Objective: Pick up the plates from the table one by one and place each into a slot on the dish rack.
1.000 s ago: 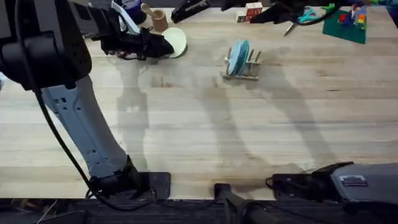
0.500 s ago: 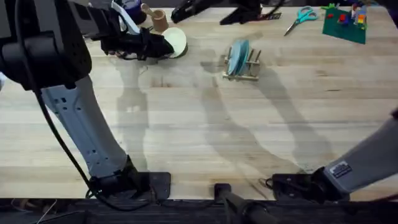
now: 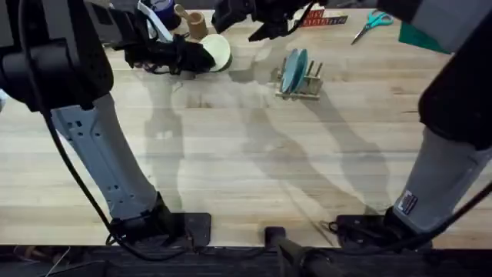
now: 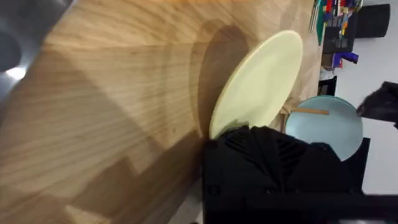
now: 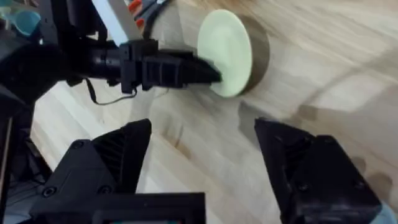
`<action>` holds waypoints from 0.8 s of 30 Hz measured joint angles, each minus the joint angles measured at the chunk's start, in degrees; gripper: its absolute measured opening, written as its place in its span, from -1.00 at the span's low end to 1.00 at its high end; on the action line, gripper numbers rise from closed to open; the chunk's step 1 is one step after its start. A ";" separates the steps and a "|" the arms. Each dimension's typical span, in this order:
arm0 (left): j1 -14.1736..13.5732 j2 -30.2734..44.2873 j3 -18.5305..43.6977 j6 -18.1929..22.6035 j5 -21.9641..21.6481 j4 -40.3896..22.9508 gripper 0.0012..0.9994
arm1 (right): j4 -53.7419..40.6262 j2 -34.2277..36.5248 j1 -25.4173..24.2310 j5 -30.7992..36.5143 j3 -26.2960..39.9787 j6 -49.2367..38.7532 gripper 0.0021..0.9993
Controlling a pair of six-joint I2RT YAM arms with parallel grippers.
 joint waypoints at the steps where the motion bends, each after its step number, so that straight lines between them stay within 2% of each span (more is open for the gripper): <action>1: -0.01 0.00 0.00 0.00 0.00 0.00 -0.92 | 1.05 0.47 0.18 0.00 0.02 0.05 0.99; 7: 0.00 0.00 0.00 0.00 0.00 0.00 -0.92 | 7.35 3.74 1.40 0.02 0.15 1.22 0.99; 24: -0.02 0.00 0.00 0.00 0.00 0.00 -0.92 | 16.34 12.43 2.92 2.45 0.17 4.47 0.99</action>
